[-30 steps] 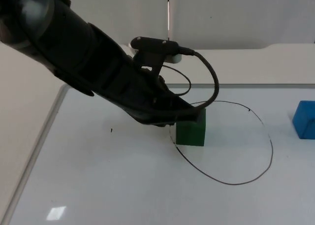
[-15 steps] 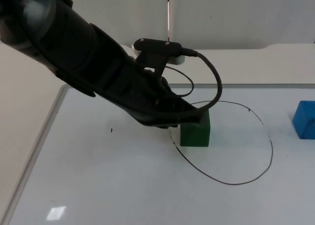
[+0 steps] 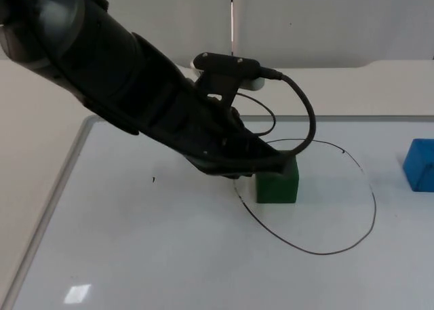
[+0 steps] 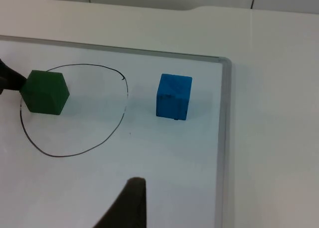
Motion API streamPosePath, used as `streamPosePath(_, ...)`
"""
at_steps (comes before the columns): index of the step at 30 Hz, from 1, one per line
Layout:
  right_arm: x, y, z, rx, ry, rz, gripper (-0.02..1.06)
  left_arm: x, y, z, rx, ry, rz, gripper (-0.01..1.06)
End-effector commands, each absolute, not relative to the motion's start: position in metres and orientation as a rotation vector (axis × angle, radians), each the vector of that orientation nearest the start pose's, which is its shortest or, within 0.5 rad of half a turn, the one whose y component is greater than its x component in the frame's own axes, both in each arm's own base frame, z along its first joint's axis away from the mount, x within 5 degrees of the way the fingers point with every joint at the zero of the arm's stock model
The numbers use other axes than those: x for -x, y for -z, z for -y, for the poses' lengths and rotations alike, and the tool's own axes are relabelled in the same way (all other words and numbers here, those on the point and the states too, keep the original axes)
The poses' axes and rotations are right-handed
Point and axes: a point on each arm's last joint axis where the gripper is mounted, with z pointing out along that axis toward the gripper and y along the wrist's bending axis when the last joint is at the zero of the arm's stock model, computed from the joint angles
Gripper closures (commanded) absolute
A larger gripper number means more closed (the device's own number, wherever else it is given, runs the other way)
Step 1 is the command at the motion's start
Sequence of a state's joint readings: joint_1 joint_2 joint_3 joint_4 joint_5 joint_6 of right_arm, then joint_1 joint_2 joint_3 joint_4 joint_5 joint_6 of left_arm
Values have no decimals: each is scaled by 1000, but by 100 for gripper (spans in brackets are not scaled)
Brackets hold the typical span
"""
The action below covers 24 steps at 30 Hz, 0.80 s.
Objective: Push the two cubes into the marked area.
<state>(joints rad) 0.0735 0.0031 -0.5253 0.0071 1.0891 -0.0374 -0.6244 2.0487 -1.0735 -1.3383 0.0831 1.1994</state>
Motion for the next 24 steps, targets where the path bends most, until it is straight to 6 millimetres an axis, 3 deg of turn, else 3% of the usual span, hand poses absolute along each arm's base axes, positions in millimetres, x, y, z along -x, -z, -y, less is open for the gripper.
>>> streamPosePath(1,8,-280,0,106,-32,-2044,-1,-318,-107,238,-650,391,-2418,105)
streamPosePath(12,8,-280,0,106,-32,-2044,-1,-323,-119,232,-747,320,-2339,105)
streamPosePath(18,8,-280,0,106,-30,-2044,-1,-332,-169,208,-661,352,-2249,105)
streamPosePath(20,8,-280,0,106,-30,-2044,-1,-332,-192,195,-616,391,-2217,105)
streamPosePath(21,8,-280,0,106,-30,-2044,-1,-332,-192,195,-616,391,-2217,105)
streamPosePath(24,8,-280,0,106,-30,-2044,-1,-323,-228,175,-586,444,-2155,105)
